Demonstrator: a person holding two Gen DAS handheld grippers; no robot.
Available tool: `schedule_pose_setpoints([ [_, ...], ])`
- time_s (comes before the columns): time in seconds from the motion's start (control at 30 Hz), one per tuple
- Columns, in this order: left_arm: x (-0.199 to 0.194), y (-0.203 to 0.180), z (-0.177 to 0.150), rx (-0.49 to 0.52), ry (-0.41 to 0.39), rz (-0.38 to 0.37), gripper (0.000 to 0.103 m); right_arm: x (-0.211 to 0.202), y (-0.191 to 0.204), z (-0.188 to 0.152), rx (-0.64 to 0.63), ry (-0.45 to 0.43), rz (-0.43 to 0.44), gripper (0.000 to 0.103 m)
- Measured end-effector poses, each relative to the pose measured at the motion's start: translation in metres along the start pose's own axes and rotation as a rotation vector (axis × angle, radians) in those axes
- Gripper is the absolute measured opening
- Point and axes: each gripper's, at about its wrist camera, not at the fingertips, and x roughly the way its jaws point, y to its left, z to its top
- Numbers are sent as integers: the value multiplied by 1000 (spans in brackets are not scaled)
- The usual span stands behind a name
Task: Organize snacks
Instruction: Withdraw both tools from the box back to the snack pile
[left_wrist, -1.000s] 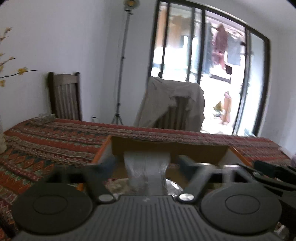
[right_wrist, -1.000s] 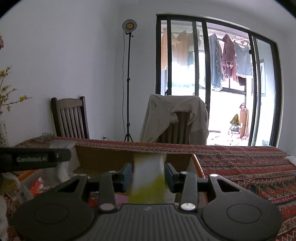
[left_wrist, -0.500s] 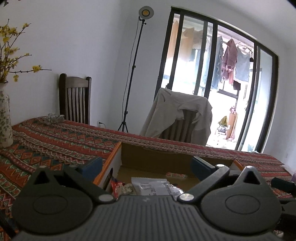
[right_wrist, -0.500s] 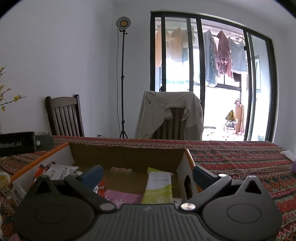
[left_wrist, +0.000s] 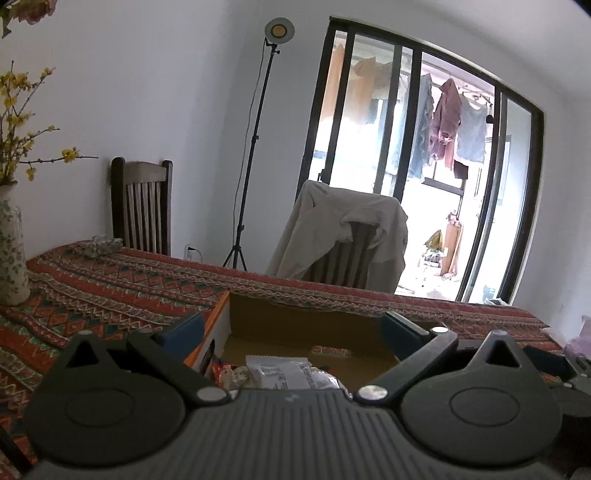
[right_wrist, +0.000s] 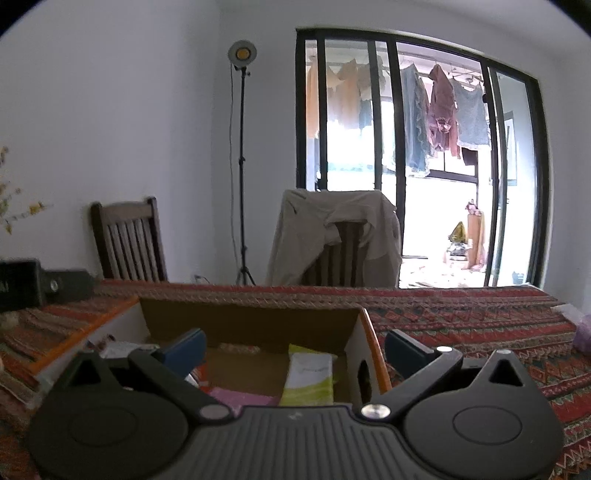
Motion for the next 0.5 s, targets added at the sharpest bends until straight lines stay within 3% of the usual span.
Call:
schedule_pose_setpoints([
  [0.27, -36, 13, -4, 20, 11, -10, 103, -29, -6, 6, 12, 9, 1, 103],
  [0.5, -60, 32, -32, 29, 73, -2, 103, -58, -9, -16, 17, 82, -9, 103],
])
